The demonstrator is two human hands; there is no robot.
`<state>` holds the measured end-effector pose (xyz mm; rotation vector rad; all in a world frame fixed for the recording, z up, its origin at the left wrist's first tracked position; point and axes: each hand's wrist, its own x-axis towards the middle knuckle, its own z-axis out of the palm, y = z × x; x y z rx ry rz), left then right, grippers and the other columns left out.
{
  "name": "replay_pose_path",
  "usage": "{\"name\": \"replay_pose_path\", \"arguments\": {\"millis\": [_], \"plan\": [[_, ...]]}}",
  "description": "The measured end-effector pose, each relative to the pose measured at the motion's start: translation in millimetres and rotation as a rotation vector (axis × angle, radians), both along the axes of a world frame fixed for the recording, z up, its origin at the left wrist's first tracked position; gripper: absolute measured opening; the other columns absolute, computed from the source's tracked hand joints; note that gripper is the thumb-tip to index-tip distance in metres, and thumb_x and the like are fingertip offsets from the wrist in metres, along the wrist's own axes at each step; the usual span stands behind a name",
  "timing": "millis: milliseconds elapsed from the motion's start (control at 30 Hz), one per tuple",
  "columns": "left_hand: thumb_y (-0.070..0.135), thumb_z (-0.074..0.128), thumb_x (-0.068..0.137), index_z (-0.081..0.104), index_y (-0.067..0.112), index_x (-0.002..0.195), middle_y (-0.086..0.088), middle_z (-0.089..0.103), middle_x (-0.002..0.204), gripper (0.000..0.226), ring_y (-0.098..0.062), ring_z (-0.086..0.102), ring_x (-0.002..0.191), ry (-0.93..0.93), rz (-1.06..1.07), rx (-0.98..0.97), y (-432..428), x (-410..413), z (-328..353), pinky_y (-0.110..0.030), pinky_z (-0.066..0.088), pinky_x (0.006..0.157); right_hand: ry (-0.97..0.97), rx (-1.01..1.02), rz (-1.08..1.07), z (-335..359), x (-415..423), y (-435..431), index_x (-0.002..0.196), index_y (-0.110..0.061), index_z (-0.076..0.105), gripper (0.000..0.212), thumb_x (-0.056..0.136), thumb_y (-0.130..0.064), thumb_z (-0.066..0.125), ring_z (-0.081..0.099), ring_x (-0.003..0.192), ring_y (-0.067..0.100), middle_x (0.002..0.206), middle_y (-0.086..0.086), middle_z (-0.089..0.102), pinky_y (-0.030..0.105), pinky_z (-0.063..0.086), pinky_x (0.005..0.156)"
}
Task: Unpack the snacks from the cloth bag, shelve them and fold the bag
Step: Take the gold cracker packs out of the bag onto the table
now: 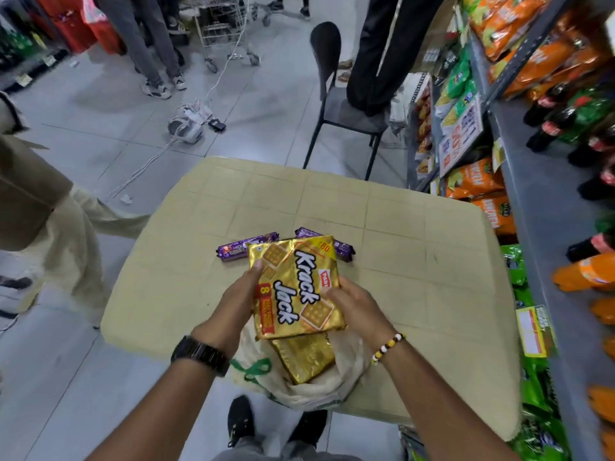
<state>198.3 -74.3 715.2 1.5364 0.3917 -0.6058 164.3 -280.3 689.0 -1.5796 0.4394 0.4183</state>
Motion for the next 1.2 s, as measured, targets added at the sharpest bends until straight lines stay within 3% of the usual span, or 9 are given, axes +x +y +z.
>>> {"name": "replay_pose_path", "arguments": {"millis": [67, 233, 300, 467, 633, 767, 967, 1100, 1200], "plan": [[0.057, 0.041, 0.099, 0.065, 0.034, 0.108, 0.024, 0.075, 0.083, 0.035, 0.009, 0.069, 0.075, 0.002, -0.088, -0.017, -32, 21, 0, -0.016, 0.054, 0.061, 0.006, 0.001, -0.130, 4, 5, -28, 0.107, -0.026, 0.072, 0.026, 0.083, -0.033, 0.066, 0.072, 0.097, 0.020, 0.104, -0.002, 0.076, 0.049, 0.054, 0.094], [0.066, 0.040, 0.096, 0.069, 0.036, 0.099, 0.020, 0.071, 0.098, 0.042, -0.005, 0.060, 0.103, 0.023, -0.274, -0.036, -110, 67, -13, -0.038, 0.038, 0.103, 0.030, -0.041, -0.348, 3, 19, -100, 0.099, -0.015, 0.074, 0.029, 0.078, -0.034, 0.069, 0.071, 0.098, 0.026, 0.102, 0.005, 0.076, 0.048, 0.055, 0.092], [0.066, 0.039, 0.096, 0.067, 0.032, 0.099, 0.018, 0.068, 0.099, 0.043, -0.003, 0.057, 0.101, 0.041, -0.314, -0.047, -137, 81, -22, -0.038, 0.035, 0.103, 0.064, -0.072, -0.407, -3, 25, -125, 0.096, -0.012, 0.074, 0.025, 0.082, -0.031, 0.067, 0.071, 0.098, 0.026, 0.101, 0.006, 0.076, 0.044, 0.056, 0.089], [0.077, 0.044, 0.086, 0.064, 0.029, 0.126, 0.004, 0.069, 0.121, 0.066, -0.016, 0.058, 0.117, 0.128, -0.410, -0.042, -196, 106, -59, -0.041, 0.040, 0.103, 0.169, -0.124, -0.461, -49, 36, -187, 0.092, -0.019, 0.075, 0.049, 0.061, -0.057, 0.069, 0.070, 0.096, 0.022, 0.099, -0.002, 0.076, 0.049, 0.053, 0.095], [0.075, 0.041, 0.090, 0.064, 0.032, 0.119, 0.011, 0.066, 0.111, 0.057, -0.014, 0.054, 0.113, 0.225, -0.470, -0.041, -234, 111, -104, -0.045, 0.035, 0.105, 0.276, -0.074, -0.519, -98, 36, -220, 0.096, -0.017, 0.075, 0.055, 0.058, -0.057, 0.072, 0.071, 0.095, 0.022, 0.102, -0.002, 0.075, 0.047, 0.055, 0.094], [0.071, 0.039, 0.093, 0.065, 0.031, 0.112, 0.010, 0.067, 0.105, 0.051, -0.015, 0.054, 0.109, 0.282, -0.441, -0.022, -253, 107, -143, -0.044, 0.034, 0.105, 0.319, -0.123, -0.539, -120, 36, -223, 0.102, -0.017, 0.071, 0.038, 0.077, -0.046, 0.069, 0.066, 0.101, 0.024, 0.109, 0.005, 0.071, 0.042, 0.053, 0.095], [0.074, 0.040, 0.090, 0.063, 0.026, 0.122, -0.001, 0.070, 0.119, 0.062, -0.018, 0.059, 0.112, 0.312, -0.405, 0.040, -260, 103, -176, -0.044, 0.041, 0.105, 0.355, -0.161, -0.538, -150, 31, -222, 0.097, -0.011, 0.067, 0.026, 0.087, -0.035, 0.065, 0.064, 0.084, 0.018, 0.102, 0.007, 0.069, 0.029, 0.052, 0.074], [0.075, 0.039, 0.090, 0.058, 0.027, 0.131, 0.000, 0.061, 0.136, 0.066, -0.020, 0.052, 0.128, 0.335, -0.413, 0.009, -253, 101, -169, -0.048, 0.033, 0.114, 0.363, -0.247, -0.498, -152, 29, -222, 0.090, -0.010, 0.066, 0.020, 0.090, -0.030, 0.063, 0.057, 0.070, 0.007, 0.084, 0.001, 0.065, 0.020, 0.045, 0.052], [0.068, 0.042, 0.094, 0.040, 0.024, 0.149, 0.000, 0.038, 0.156, 0.071, -0.020, 0.031, 0.145, 0.308, -0.365, -0.037, -237, 99, -147, -0.047, 0.026, 0.119, 0.284, -0.361, -0.448, -145, 32, -216, 0.096, -0.011, 0.065, 0.043, 0.075, -0.049, 0.066, 0.066, 0.090, 0.020, 0.097, 0.005, 0.069, 0.026, 0.055, 0.077]]}}
